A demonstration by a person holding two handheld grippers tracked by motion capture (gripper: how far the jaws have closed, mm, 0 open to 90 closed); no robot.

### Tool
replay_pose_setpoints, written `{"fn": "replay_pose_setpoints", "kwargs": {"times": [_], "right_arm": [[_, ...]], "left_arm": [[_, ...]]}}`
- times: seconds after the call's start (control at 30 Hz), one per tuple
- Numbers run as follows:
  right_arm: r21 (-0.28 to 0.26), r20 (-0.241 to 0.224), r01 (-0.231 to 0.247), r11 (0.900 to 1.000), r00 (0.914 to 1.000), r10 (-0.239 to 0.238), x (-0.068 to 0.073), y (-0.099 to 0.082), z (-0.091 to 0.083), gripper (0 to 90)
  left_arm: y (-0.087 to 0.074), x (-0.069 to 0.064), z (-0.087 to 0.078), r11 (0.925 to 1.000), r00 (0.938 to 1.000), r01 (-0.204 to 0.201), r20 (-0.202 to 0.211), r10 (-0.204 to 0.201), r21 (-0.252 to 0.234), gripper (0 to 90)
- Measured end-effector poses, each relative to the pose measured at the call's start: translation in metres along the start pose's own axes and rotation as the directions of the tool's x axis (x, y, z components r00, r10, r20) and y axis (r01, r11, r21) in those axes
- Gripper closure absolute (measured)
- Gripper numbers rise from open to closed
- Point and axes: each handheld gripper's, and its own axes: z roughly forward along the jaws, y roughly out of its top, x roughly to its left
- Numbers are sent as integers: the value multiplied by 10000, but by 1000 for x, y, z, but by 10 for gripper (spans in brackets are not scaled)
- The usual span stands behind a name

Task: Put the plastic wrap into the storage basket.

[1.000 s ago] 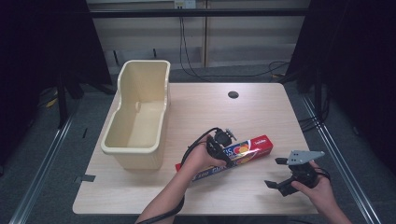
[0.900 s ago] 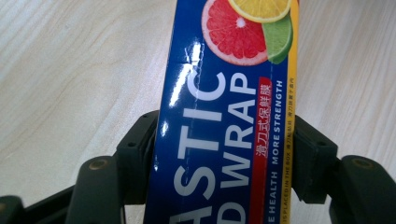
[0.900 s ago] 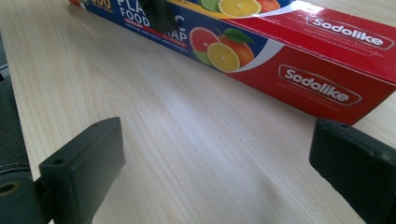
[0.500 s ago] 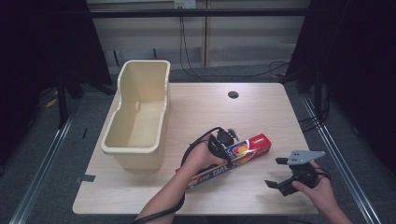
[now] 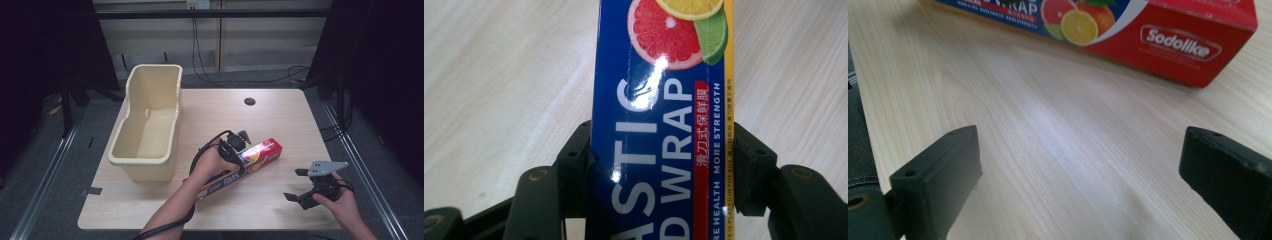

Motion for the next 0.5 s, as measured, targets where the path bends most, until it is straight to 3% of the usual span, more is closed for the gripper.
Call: {"fn": "replay_pose_setpoints", "kwargs": {"times": [0.03, 0.17, 0.2, 0.27, 0.3, 0.33, 0.5], "right_arm": [[-7, -12, -1, 10000, 10000, 1, 0, 0, 0, 32], [-7, -7, 34, 10000, 10000, -34, 0, 0, 0, 32], [-14, -9, 21, 10000, 10000, -21, 0, 0, 0, 32], [-35, -15, 26, 10000, 10000, -26, 0, 0, 0, 32], [-35, -1, 43, 10000, 10000, -43, 0, 0, 0, 32], [-29, 2, 45, 10000, 10000, -45, 0, 0, 0, 32], [-18, 20, 33, 10000, 10000, -33, 1, 1, -1, 32]], "left_arm": [[0, 0, -3, 9998, 9998, 177, 52, -177, 29, 405], [2, 4, -16, 9998, 9998, 201, 29, -201, 39, 405], [2, 3, -19, 9991, 9991, 428, 16, -428, -27, 405], [4, 5, -26, 9993, 9993, 377, -30, -377, 13, 405], [4, 3, -29, 9978, 9979, 649, -26, -649, -100, 405], [5, 6, -33, 9991, 9991, 427, -18, -427, -50, 405], [8, 6, -51, 9961, 9963, 857, -27, -857, -196, 405]]}}
